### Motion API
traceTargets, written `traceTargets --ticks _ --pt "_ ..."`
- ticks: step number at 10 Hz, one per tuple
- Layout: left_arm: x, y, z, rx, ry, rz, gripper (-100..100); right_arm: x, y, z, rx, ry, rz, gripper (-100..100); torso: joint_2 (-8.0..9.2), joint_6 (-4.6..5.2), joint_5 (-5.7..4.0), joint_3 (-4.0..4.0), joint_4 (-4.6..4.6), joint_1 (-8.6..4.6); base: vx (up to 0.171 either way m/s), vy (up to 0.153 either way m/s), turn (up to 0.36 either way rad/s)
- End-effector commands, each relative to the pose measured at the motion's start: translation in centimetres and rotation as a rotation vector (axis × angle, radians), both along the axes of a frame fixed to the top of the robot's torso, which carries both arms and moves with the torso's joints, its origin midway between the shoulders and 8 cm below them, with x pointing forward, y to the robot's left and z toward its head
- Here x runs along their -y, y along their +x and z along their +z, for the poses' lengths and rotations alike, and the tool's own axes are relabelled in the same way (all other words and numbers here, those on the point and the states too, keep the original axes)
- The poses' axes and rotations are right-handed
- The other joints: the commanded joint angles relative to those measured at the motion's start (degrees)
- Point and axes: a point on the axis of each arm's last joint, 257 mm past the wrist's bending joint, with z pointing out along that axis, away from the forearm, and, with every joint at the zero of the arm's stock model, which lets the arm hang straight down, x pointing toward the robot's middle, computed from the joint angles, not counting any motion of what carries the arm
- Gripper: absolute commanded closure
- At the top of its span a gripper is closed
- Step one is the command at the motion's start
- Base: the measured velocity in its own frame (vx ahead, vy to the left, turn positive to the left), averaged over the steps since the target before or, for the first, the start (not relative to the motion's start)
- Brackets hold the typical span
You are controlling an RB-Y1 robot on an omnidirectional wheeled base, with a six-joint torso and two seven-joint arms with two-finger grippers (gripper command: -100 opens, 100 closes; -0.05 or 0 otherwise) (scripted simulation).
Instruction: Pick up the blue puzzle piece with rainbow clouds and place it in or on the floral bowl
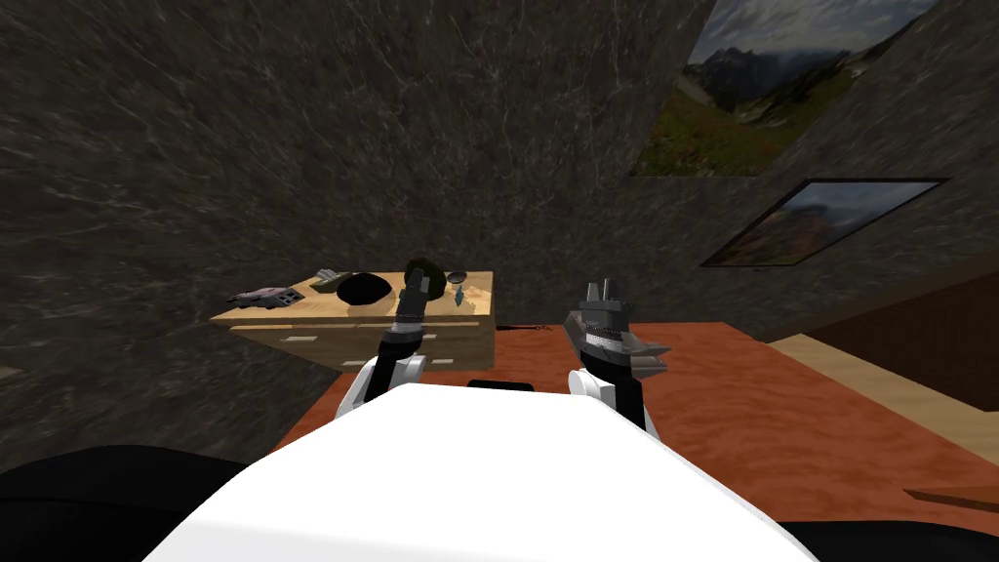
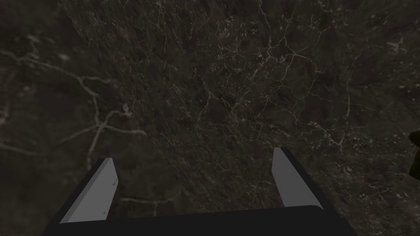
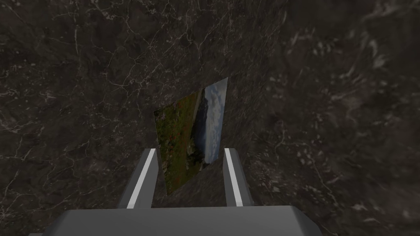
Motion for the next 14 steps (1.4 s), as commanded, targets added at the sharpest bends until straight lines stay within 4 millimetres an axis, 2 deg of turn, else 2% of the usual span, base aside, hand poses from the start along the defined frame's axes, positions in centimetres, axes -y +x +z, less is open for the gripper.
traceTargets --ticks 1,2,3,4,7,8,11,14 --pt "0.4 0.7 -1.4 -0.041 0.040 -0.004 -100 0.0 0.0 0.0 0.000 0.000 0.000 0 0.00 0.00 0.00 0.00 0.00 0.00 0.004 0.038 -0.091" --pt "1.0 1.5 -3.4 -0.092 0.081 -0.003 -100 0.0 0.0 0.0 0.000 0.000 0.000 0 0.01 0.00 0.01 0.00 0.00 0.03 -0.011 0.076 -0.183" --pt "1.2 1.9 -4.4 -0.119 0.099 -0.001 -100 0.0 0.0 0.0 0.000 0.000 0.000 0 0.04 0.02 0.03 0.02 0.00 0.16 -0.005 0.089 -0.143" --pt "1.7 2.7 -6.6 -0.174 0.133 0.006 -100 0.0 0.0 0.0 0.000 0.000 0.000 0 0.03 0.00 0.05 0.02 0.01 0.21 -0.002 0.093 -0.174" --pt "2.2 3.7 -10.1 -0.256 0.184 0.020 -100 0.0 0.0 0.0 0.000 0.000 0.000 0 0.03 -0.02 0.04 0.02 0.01 0.14 -0.007 0.065 -0.113" --pt "2.4 4.3 -12.4 -0.309 0.222 0.033 -100 0.0 0.0 0.0 0.000 0.000 0.000 0 0.05 -0.01 0.02 0.03 0.01 0.07 -0.009 0.046 -0.162" --pt "2.3 5.1 -15.7 -0.384 0.295 0.061 -100 0.0 0.0 0.0 0.000 0.000 0.000 0 -0.04 -0.02 0.00 -0.02 -0.01 -0.03 0.008 0.019 -0.051" --pt "1.3 6.0 -18.9 -0.453 0.389 0.103 -100 0.0 0.0 0.0 0.000 0.000 0.000 0 -0.11 -0.03 -0.04 -0.06 -0.02 -0.22 0.022 -0.029 0.012"
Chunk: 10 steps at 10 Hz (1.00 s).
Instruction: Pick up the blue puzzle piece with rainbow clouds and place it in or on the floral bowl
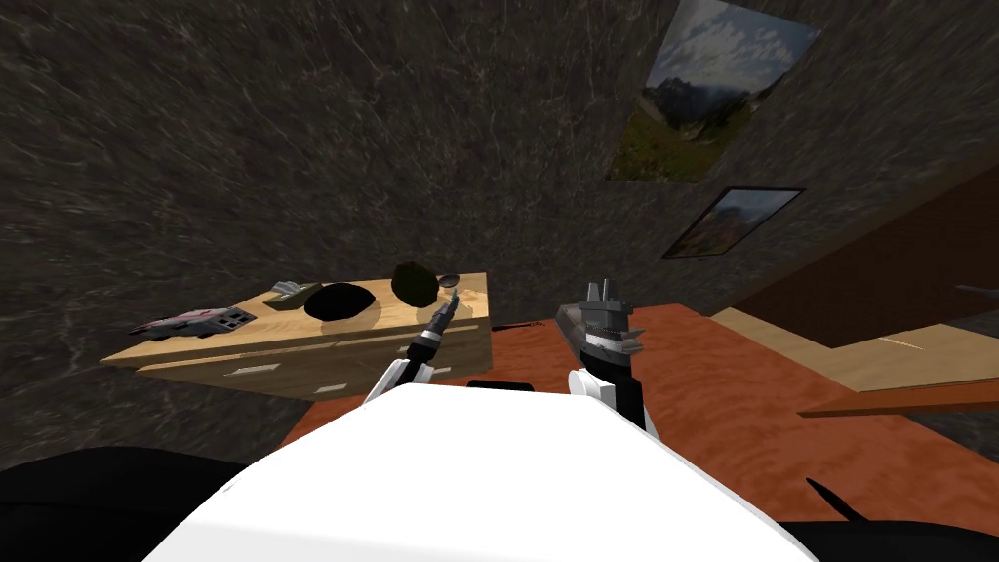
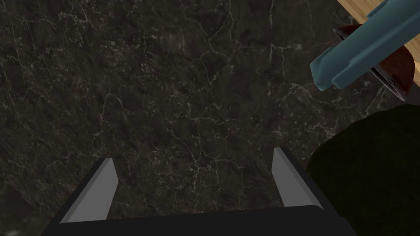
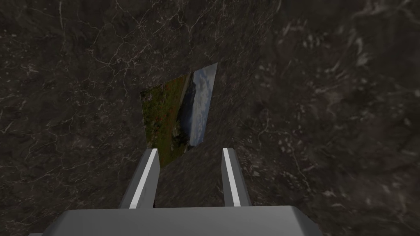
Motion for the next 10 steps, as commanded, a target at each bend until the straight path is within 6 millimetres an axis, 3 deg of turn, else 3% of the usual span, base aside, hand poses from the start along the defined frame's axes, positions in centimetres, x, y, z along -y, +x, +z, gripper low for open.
traceTargets --ticks 1,6,10 --pt "-0.8 0.5 -1.4 -0.035 0.062 0.022 -100 0.0 0.0 0.0 0.000 0.000 0.000 0 0.00 0.00 0.00 0.00 0.00 0.00 0.024 -0.064 0.050" --pt "-5.1 2.1 -5.5 -0.128 0.282 0.104 -100 0.0 0.0 0.0 0.000 0.000 0.000 0 -0.05 0.00 -0.05 -0.03 -0.01 -0.24 0.042 -0.090 0.087" --pt "-9.7 3.3 -7.4 -0.188 0.464 0.177 -100 0.0 0.0 0.0 0.000 0.000 0.000 0 -0.22 0.00 -0.08 -0.12 -0.05 -0.30 0.067 -0.122 0.105"
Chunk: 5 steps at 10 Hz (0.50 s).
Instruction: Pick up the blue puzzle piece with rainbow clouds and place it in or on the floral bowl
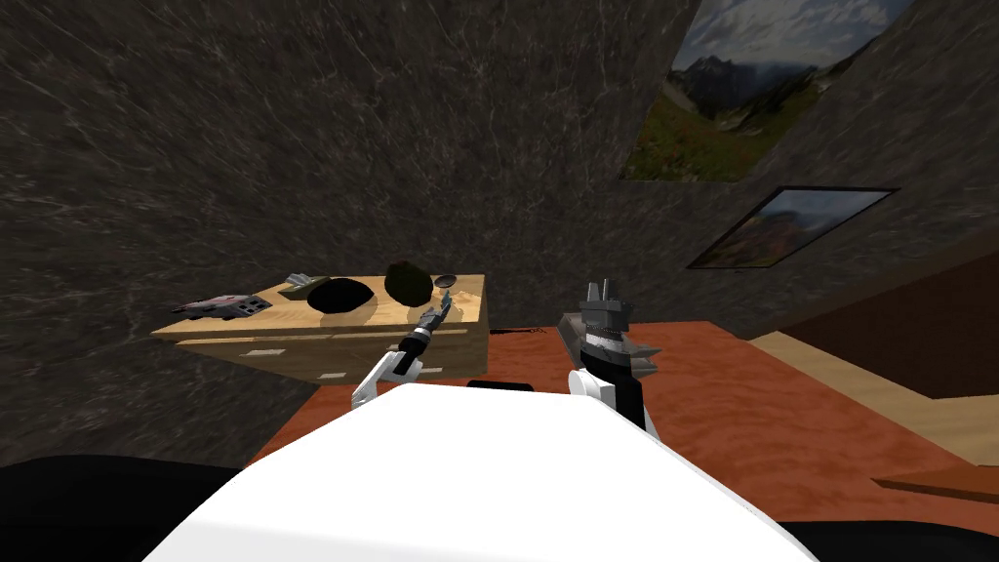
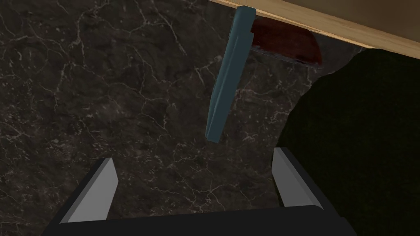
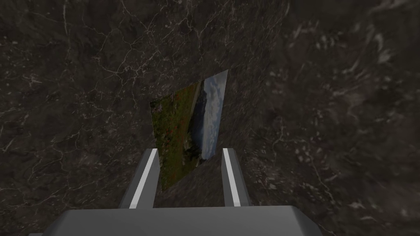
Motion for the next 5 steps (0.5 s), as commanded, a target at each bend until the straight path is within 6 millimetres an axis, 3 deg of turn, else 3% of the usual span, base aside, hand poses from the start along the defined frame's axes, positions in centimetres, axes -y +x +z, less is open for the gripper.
traceTargets --ticks 1,5 --pt "-1.8 0.6 -0.5 -0.022 0.072 0.029 -100 0.0 0.0 0.0 0.000 0.000 0.000 0 0.00 0.00 0.00 0.00 0.00 0.00 0.039 -0.107 0.106" --pt "-7.1 1.7 -1.1 -0.074 0.268 0.098 -100 0.0 0.0 0.0 0.000 0.000 0.000 0 -0.10 0.02 -0.04 -0.05 -0.02 -0.16 0.062 -0.149 0.085"
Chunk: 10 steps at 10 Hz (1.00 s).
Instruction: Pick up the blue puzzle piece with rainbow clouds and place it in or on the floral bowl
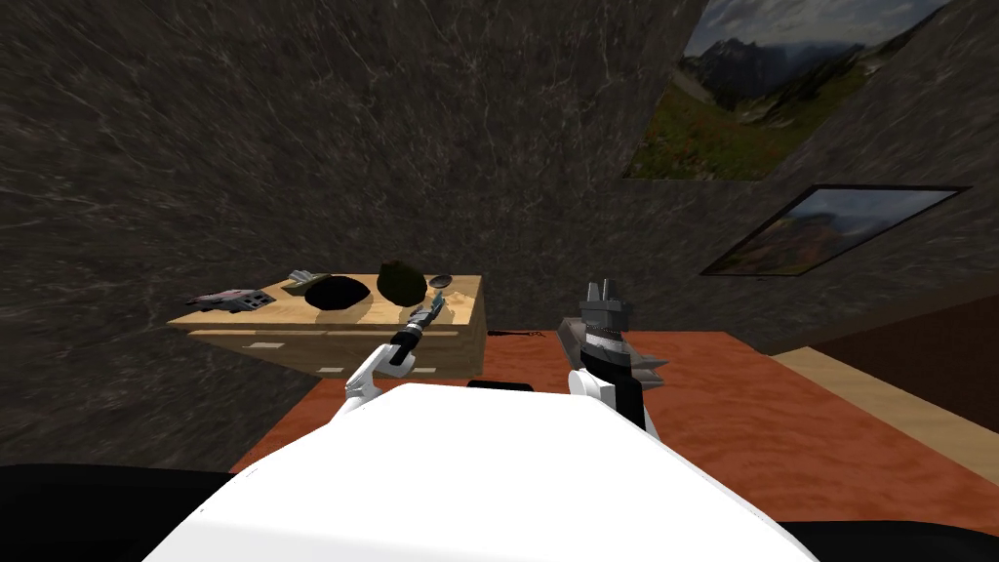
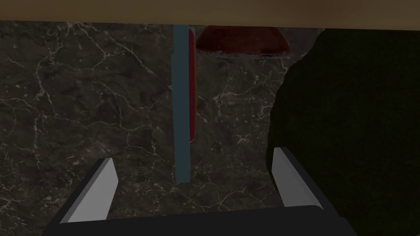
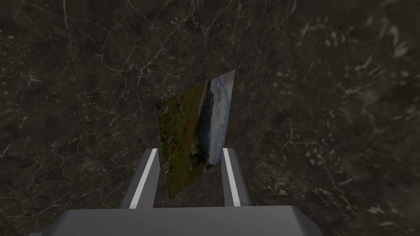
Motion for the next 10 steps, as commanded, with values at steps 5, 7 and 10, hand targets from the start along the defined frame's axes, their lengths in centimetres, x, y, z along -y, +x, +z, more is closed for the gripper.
traceTargets --ticks 5,7,10 --pt "-0.13 0.02 -0.04 -0.002 0.006 0.002 100 0.00 0.00 0.00 0.000 0.000 0.000 0 0.24 0.00 0.13 0.14 0.06 0.58 0.005 -0.017 0.004" --pt "-0.12 0.04 0.00 -0.001 0.008 0.001 100 0.00 0.00 0.00 0.000 0.000 0.000 0 0.24 -0.02 0.16 0.14 0.05 0.58 0.000 0.000 -0.005" --pt "-0.10 0.04 0.01 -0.001 0.009 0.000 100 0.00 0.00 0.00 0.000 0.000 0.000 0 0.24 -0.03 0.17 0.14 0.05 0.61 0.000 0.000 0.000"
